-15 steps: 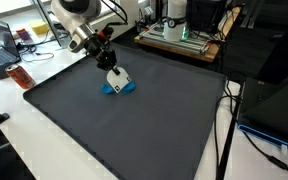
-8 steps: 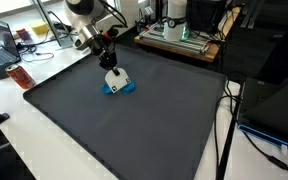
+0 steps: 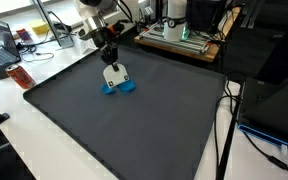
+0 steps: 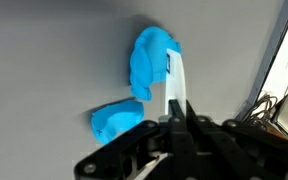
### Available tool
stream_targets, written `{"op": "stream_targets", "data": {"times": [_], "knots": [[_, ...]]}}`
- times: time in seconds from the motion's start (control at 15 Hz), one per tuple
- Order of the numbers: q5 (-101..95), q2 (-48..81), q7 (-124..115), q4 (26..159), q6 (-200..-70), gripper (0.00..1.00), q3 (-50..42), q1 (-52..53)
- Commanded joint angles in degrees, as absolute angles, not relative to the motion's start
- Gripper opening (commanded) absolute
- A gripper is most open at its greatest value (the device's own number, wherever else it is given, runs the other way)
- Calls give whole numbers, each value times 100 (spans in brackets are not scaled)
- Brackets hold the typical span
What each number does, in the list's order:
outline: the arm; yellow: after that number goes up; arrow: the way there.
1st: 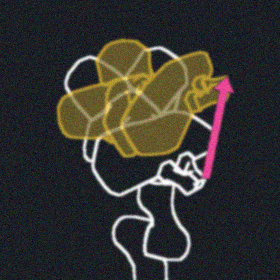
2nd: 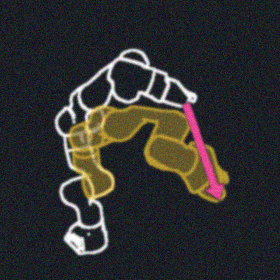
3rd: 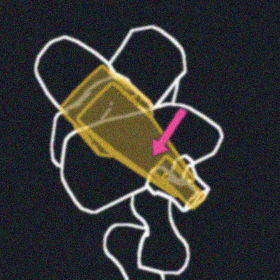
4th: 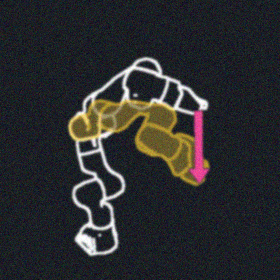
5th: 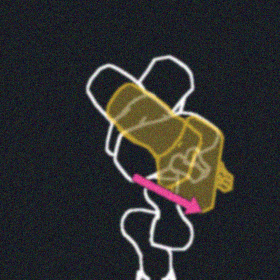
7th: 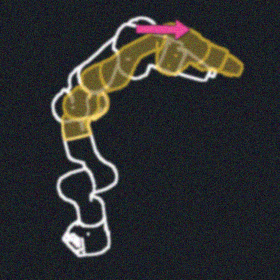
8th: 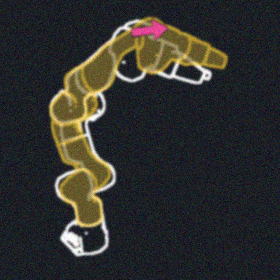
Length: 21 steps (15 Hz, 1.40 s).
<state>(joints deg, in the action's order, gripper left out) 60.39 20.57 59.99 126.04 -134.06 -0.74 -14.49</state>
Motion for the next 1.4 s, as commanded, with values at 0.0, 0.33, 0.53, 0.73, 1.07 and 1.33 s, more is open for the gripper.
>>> {"op": "stream_targets", "data": {"times": [0.0,0.33,0.53,0.73,1.07,1.33], "knots": [[6196,1526,5791,13152,-13946,1,-212,-1151],[5844,1160,5074,13554,-14834,1,-238,-808],[5418,971,4480,13745,-15219,1,-230,-616],[4553,811,3589,13850,-15341,1,-232,-468],[2829,528,1864,13824,-15032,1,-209,-397],[2000,326,831,13680,-14463,1,-201,-393]]}}
